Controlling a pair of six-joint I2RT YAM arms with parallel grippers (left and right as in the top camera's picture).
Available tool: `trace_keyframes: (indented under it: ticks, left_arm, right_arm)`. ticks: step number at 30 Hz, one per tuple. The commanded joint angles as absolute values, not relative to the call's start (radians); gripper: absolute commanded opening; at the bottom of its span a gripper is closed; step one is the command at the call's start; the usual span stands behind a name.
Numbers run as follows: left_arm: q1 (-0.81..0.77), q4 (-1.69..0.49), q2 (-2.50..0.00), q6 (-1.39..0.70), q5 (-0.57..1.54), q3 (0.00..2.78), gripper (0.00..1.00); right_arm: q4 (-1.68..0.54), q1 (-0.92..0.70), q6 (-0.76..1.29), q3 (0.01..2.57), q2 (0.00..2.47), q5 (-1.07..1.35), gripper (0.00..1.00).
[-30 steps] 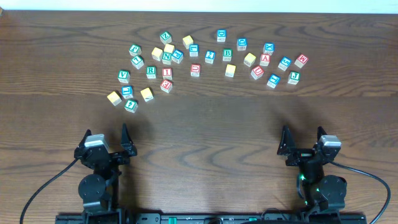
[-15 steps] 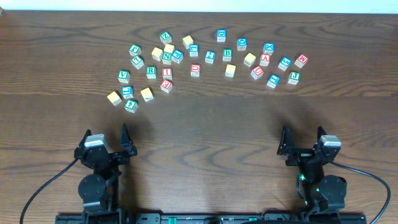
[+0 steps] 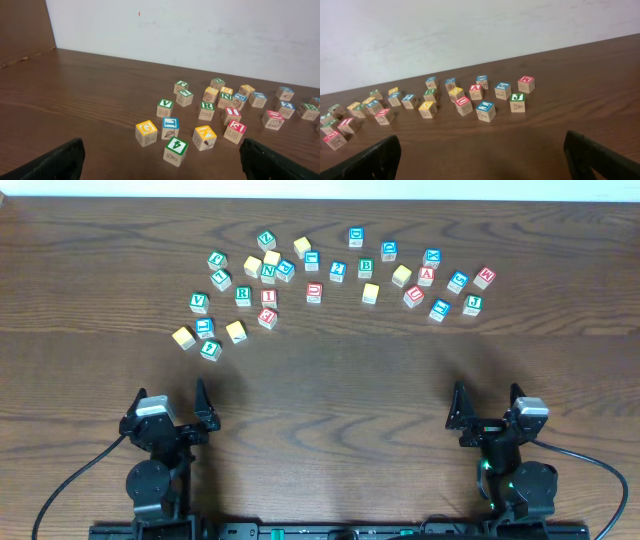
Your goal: Spell out AI2
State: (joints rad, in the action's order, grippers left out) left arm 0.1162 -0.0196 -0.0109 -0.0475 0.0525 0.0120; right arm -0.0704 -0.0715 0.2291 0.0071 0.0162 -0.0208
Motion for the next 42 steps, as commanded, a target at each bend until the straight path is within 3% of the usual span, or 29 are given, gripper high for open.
trace_keyframes:
  ticks: [1,14,24,42]
  left_arm:
    - [0.115,-0.059,-0.006,-0.039,0.046,0.004,0.98]
    - [0.115,0.012,-0.035,-0.049,0.302,0.052,0.98]
    - [0.115,0.001,-0.333,-0.054,0.494,0.298,0.98]
    - [0.094,-0.461,-1.019,0.004,0.566,0.92,0.98]
  right_arm:
    - [-0.073,-0.08,0.22,0.006,0.007,-0.019,0.99]
    - [-0.073,-0.08,0.22,0.006,0.007,-0.019,0.99]
    - [-0.073,-0.08,0.22,0.006,0.007,-0.019,0.99]
    - [-0.073,-0.08,0.22,0.006,0.007,-0.019,0.99]
